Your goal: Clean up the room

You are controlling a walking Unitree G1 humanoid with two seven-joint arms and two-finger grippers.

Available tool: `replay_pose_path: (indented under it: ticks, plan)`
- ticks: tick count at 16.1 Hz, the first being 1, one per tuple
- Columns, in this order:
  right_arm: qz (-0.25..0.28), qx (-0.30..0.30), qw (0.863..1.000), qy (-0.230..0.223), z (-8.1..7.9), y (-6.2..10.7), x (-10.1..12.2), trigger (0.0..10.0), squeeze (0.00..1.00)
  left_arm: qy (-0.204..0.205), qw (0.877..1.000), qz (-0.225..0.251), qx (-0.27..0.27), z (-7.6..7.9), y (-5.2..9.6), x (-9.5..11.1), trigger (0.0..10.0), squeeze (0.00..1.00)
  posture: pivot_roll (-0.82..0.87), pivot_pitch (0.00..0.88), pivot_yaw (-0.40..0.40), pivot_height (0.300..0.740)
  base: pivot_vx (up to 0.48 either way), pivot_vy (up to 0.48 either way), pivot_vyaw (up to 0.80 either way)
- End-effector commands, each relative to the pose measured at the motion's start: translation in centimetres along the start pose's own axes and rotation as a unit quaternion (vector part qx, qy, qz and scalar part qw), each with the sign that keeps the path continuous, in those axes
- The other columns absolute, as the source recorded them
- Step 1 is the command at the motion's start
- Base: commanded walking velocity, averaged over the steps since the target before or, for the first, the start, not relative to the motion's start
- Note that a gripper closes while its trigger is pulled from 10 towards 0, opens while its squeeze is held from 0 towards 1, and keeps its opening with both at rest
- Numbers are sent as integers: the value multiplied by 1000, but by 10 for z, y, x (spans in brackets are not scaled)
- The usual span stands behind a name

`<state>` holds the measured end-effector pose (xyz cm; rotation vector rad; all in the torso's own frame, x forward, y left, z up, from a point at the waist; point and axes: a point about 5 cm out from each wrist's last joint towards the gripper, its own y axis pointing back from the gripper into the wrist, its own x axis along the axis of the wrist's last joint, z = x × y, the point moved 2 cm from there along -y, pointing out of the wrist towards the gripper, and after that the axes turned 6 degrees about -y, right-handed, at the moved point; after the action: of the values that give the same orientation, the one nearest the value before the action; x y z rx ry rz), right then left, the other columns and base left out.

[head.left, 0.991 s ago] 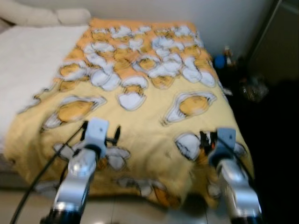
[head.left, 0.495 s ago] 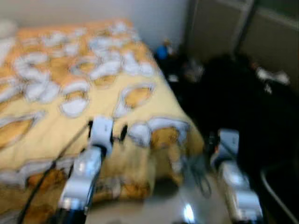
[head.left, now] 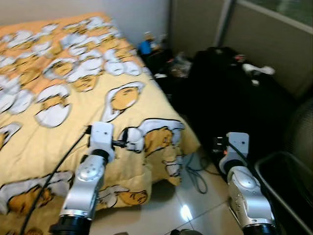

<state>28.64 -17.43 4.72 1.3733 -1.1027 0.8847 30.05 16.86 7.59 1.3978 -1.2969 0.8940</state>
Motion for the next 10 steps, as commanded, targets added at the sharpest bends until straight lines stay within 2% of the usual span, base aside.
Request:
replay_pose_path:
  ticks: [1,10]
  plan:
    - [8,5,1000,-2,-3,-4,6,10000,0,-1,1000,-1,7,-4,0,-2,10000,0,20,0,6,740,0,0,0]
    - [8,5,1000,-2,-3,-4,6,10000,0,-1,1000,-1,7,-4,0,-2,10000,0,20,0,6,740,0,0,0]
